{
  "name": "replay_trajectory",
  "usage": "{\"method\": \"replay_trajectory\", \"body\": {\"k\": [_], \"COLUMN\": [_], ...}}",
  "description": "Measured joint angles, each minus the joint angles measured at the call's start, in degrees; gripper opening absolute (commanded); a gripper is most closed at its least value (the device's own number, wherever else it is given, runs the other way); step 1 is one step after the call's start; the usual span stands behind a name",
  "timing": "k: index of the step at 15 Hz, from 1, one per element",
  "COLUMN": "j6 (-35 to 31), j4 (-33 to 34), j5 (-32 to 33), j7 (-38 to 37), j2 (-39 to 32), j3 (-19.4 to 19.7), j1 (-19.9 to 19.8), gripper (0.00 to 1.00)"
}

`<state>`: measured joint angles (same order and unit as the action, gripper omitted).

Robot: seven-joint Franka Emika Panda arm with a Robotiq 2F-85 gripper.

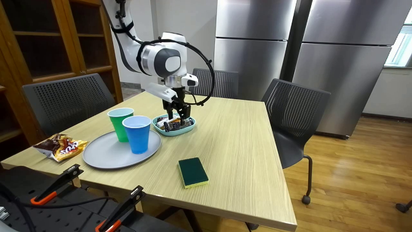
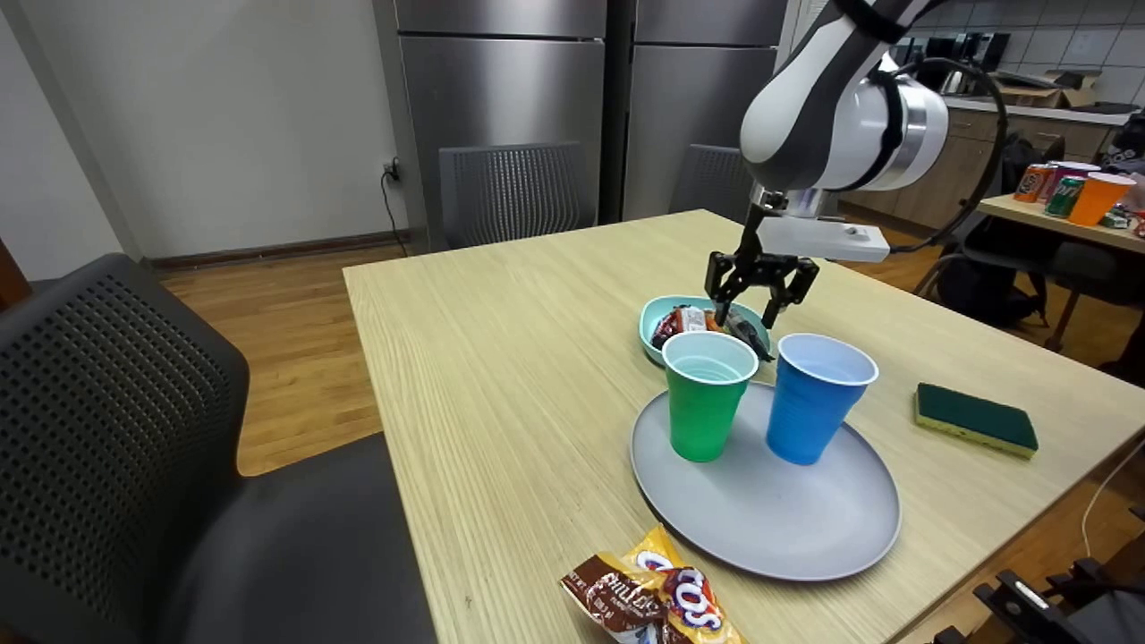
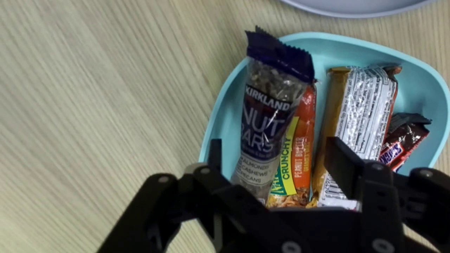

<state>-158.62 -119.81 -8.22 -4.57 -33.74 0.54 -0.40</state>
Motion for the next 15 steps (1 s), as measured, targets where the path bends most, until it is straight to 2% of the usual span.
{"method": "replay_trajectory", "body": {"k": [6,15], "j6": [0.5,2.8], "j4": [-1.6,-8.8], "j5": [0.6,8.9], "j7": [4.1,10.1], "j2": [3.4,11.8], "j3": [0.2,3.4], "j1": [-1.1,-2.4], "gripper": [1.00,1.00]}}
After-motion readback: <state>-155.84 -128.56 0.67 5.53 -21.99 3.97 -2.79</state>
